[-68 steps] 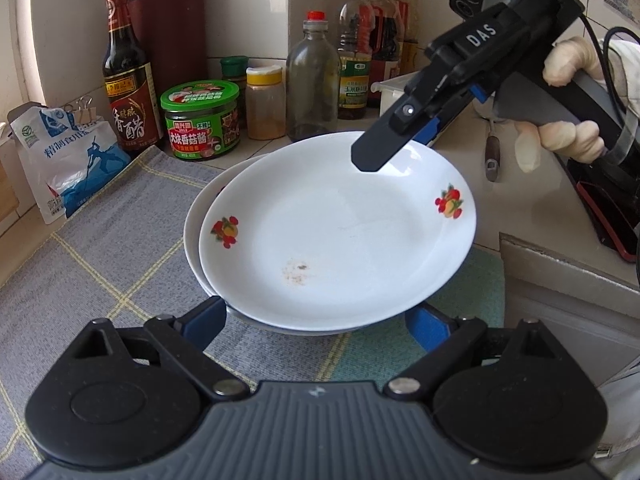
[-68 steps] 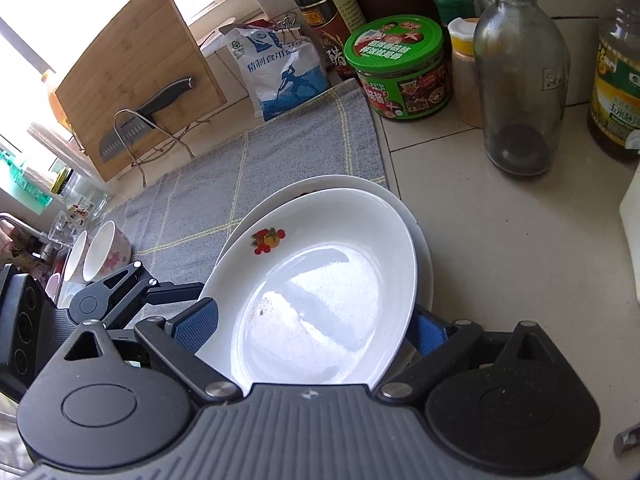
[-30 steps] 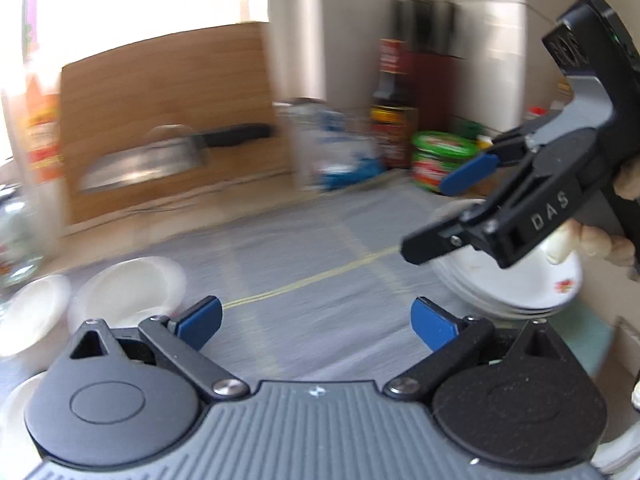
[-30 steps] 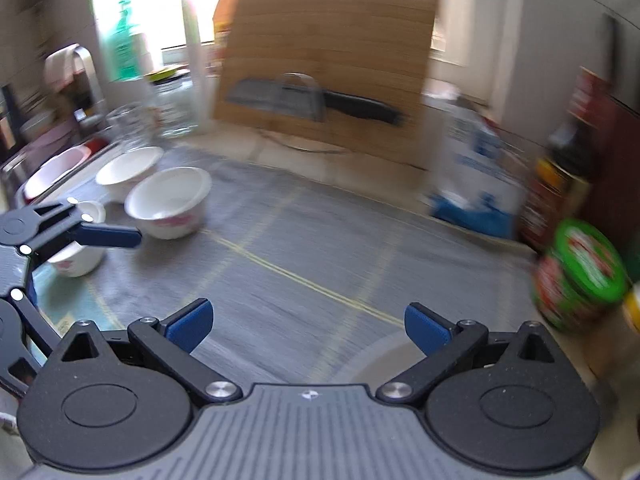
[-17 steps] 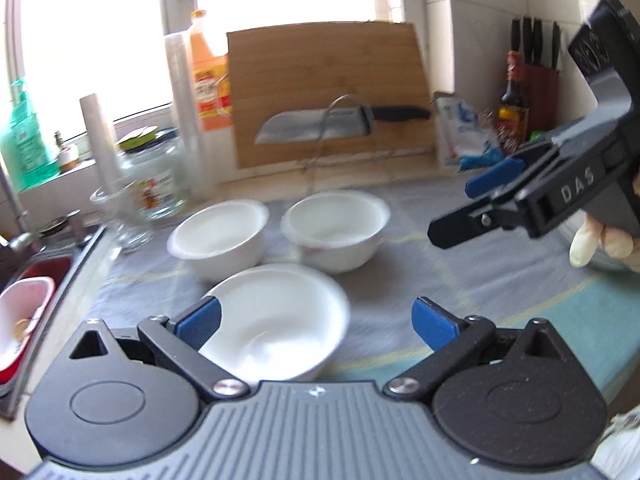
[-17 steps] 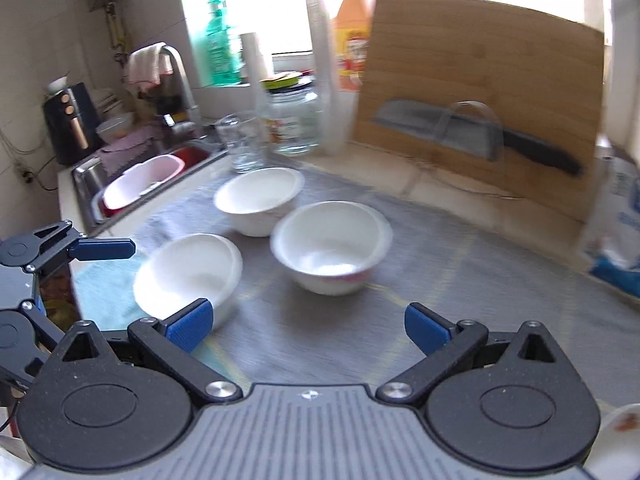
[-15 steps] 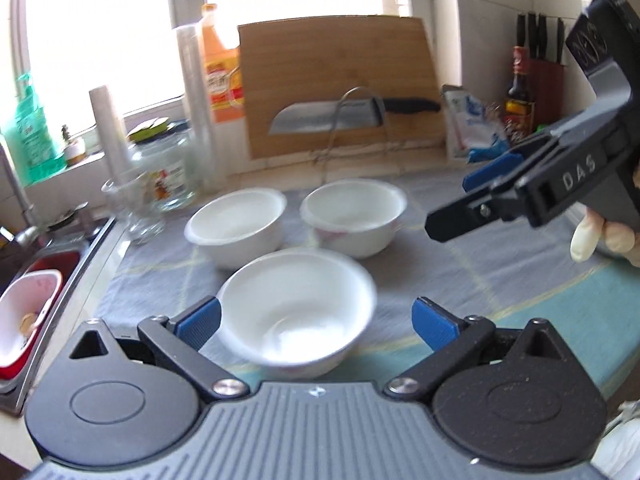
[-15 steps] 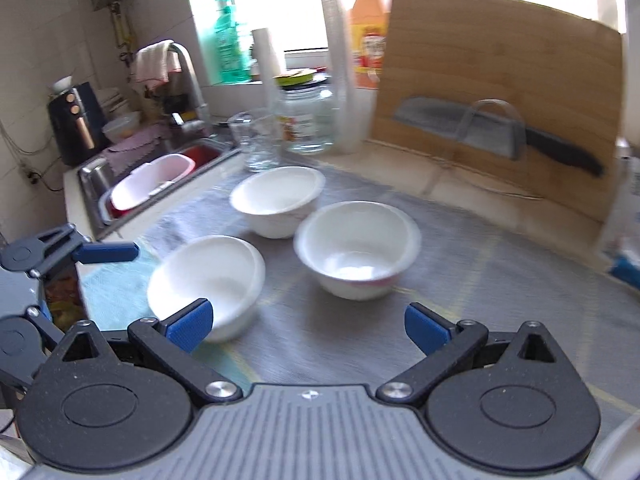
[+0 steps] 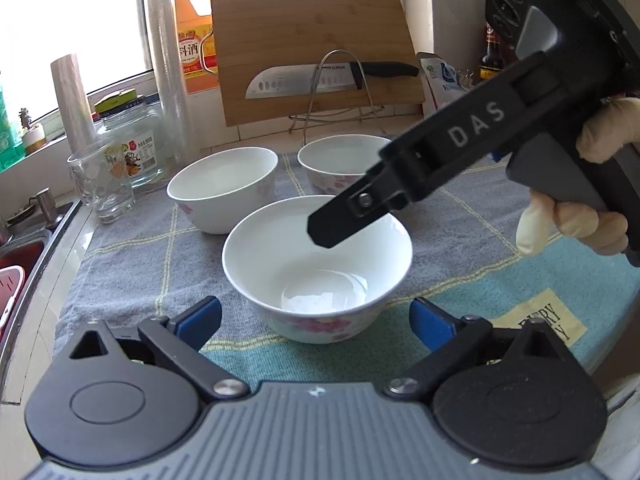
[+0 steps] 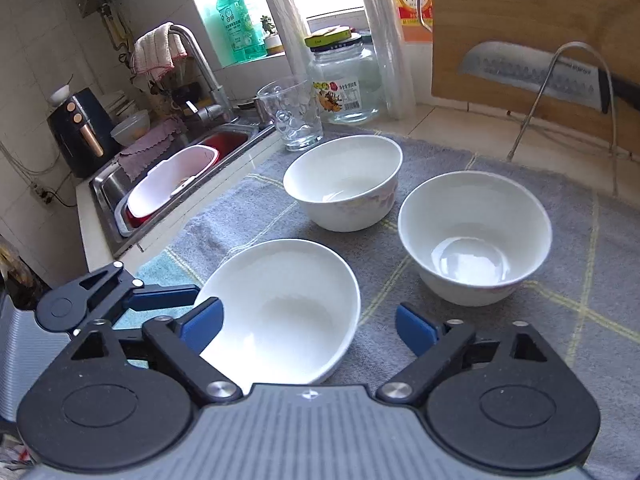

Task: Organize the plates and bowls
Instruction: 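Lift the white bowl with the right gripper and carry it across the mat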

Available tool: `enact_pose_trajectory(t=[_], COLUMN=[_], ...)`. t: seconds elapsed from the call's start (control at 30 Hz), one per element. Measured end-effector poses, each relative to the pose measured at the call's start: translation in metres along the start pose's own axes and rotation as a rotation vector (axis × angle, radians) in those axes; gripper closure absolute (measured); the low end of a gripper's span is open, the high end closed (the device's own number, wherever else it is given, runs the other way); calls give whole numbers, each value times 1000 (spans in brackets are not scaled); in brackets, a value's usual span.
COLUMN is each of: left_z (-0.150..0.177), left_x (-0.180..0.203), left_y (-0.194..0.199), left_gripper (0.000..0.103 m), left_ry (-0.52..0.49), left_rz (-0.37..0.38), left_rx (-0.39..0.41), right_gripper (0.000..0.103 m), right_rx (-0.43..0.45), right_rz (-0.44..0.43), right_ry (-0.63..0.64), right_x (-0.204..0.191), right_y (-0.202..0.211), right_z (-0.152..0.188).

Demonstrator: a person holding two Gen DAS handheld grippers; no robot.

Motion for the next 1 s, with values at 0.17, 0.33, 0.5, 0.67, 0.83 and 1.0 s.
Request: enact_pose_trajectory(t=[0.17, 0.33, 0.5, 0.67, 0.83, 1.0], left_z=[0, -2, -2, -2, -5, -11], left_x=[-2, -2, -4, -3, -1, 5], left_y=[-4, -6, -8, -7, -5, 2], left_gripper=[7, 11, 15, 16, 16, 16], left_ry=[-6, -18, -17, -25, -24, -51], left_rz=[31, 38, 42, 42, 57, 82], left_rx=[5, 11, 11, 4, -1, 10], right_gripper=[19, 21, 22, 22, 22, 22], right_rx=[-16, -31, -36, -33, -27, -7], right_rz=[-16, -34, -36, -36, -25, -11], right_ry=[-2, 4, -4, -20, -29, -49], right_x=[-2, -5, -4, -4, -5, -3], right_y=[-13, -18, -18, -14, -8, 7], right_z=[-4, -4, -4, -3, -1, 0])
Point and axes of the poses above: each gripper's, at about its wrist camera, not at the fingertips, and y roughly against the way its jaws point, x to its right, z to its underside, the point moved 6 cm from there along -y, roughly the way its jaws point, and after that the axes turned 2 degrees about -y, right-handed, at the moved point
